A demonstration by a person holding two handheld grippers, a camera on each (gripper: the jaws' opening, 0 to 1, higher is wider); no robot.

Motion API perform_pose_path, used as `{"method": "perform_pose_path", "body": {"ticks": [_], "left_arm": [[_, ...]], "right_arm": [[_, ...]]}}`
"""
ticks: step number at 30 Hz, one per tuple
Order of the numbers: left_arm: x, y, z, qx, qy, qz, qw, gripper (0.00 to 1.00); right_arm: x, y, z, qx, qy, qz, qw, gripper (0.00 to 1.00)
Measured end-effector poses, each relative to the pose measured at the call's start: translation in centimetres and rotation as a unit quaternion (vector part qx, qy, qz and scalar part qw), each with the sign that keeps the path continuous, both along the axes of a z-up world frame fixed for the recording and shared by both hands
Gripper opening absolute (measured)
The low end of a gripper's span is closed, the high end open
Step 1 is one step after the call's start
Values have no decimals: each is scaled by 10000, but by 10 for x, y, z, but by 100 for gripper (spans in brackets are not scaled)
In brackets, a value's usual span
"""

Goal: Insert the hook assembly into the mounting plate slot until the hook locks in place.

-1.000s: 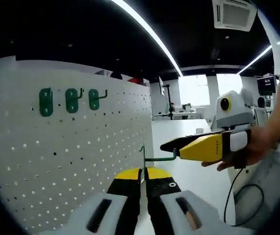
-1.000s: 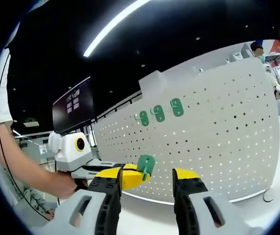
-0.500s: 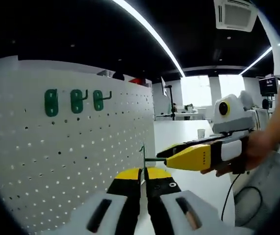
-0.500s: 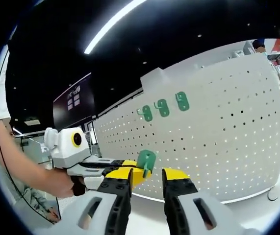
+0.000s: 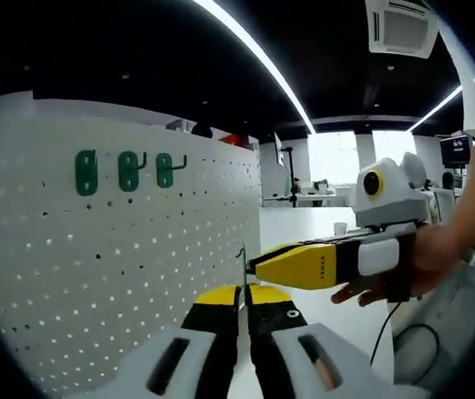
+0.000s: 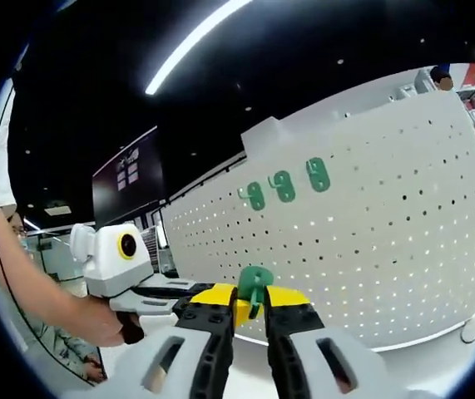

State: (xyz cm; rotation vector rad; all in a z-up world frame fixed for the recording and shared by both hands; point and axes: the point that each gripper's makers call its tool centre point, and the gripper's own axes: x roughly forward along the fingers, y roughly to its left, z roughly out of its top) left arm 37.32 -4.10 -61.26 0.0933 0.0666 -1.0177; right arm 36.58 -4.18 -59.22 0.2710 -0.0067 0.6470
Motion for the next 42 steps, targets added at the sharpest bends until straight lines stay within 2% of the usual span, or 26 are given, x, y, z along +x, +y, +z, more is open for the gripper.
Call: {"method": "perform_pose_path", "body": {"ticks": [6,21,38,42], "left_arm": [[-1,0,1,-25,8,17,10000,2],[-1,5,0,-112,100,149,9998,2],[0,4,3,-239,150,234,9993,2],[-1,5,2,-209,143,228,9994,2]], "right_arm": [[2,-2,0,-49,-9,-74,10000,3],[3,3,-5,-173,78,-107,9998,3],[3,3,-1,83,118,-204,9997,1],[3,3,-1,6,113,-187,9998,1]]}}
